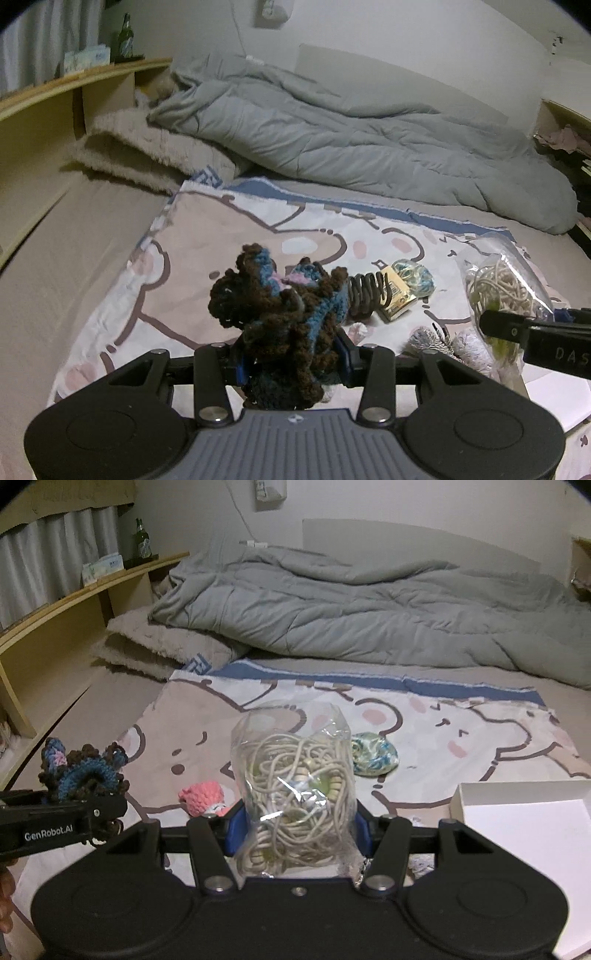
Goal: Organize objects
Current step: 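Carry scrunchie into the white box and open left tool while right carries bag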
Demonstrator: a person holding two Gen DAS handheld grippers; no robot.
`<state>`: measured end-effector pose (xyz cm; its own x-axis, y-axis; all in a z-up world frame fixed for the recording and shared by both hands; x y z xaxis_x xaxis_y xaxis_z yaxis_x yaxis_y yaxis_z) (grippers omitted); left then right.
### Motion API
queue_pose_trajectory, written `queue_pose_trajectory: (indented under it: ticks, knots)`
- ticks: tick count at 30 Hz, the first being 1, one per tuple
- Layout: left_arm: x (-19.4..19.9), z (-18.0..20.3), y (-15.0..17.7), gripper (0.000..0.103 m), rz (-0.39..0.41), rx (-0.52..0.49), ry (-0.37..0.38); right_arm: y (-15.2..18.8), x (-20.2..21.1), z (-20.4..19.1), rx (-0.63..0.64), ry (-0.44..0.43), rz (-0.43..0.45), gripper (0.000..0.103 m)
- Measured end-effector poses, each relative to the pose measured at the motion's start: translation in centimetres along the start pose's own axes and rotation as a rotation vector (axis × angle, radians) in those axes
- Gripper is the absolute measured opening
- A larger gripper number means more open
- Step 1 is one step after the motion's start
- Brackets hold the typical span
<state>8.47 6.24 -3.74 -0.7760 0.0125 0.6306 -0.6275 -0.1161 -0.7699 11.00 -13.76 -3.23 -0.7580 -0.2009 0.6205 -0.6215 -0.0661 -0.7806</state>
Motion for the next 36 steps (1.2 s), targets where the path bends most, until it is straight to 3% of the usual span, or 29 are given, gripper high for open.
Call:
queue_pose_trajectory:
  ticks: [9,16,36]
  knots:
    - [1.3,0.7,-0.6,0.044,0.022,0.005,0.018,-1.1,2.8,0.4,-0.012,0.025,0.051,0.058]
    - [0.8,2.9,-1.5,0.044,0.036,0.003,0.046,-1.6,3.0,2.9,-0.028,0.048,0.071,0.058]
    - [-5.5,20.0,-3.3,0.044,0.003,-0.093,0.212,-1.5,1.8,20.1,-0.117,0.212,0.066,0.058]
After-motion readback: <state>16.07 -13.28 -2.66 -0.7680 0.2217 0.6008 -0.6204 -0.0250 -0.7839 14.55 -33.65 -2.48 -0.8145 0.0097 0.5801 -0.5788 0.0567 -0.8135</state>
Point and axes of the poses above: each gripper's, at about its wrist camera, not at the fingertips, and x roughly against the way its jaws point, z to its right, y to its underside, the point moved 6 cm from there along -x, roughly the way its jaws point, and after that the axes turned 3 degrees about z, right-handed, at the moved point
